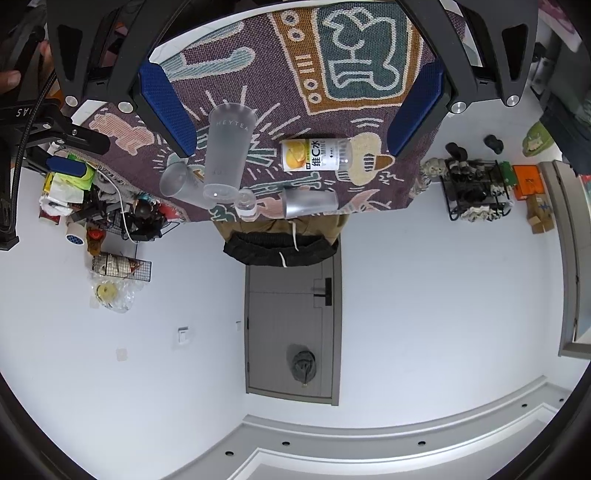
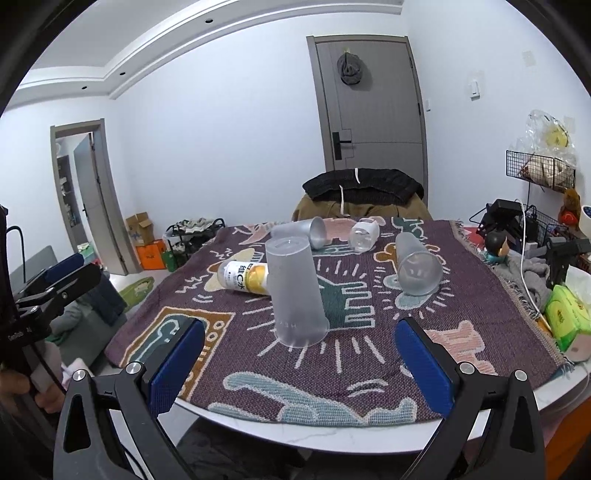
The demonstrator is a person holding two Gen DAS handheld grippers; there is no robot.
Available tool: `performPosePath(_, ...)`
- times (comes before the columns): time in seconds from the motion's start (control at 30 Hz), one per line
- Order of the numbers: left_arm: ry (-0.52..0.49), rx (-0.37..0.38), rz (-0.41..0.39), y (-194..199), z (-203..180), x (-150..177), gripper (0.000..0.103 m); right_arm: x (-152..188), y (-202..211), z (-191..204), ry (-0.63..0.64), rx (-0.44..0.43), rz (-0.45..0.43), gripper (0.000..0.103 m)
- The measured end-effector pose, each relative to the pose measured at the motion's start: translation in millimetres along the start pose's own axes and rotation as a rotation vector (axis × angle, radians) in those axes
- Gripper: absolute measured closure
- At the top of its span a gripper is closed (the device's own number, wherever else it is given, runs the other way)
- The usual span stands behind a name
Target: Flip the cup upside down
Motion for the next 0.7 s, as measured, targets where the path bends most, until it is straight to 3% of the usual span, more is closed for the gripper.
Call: performPosePath(0.7,0.000,-0.007,0.002,1.6,0.0,3.9,0.000,3.4,-4.5,-1.3,-0.017,-0.003,0.018,0.000)
Point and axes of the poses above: each gripper's, at about its wrist camera, not at the fingertips, and y roughly against the way its jaws point, z to its left, x to its underside, the point moved 8 cm from there along -y, roughly the way its jaws point, and after that the axes turned 4 degrees about -z, right-handed, at the moved point
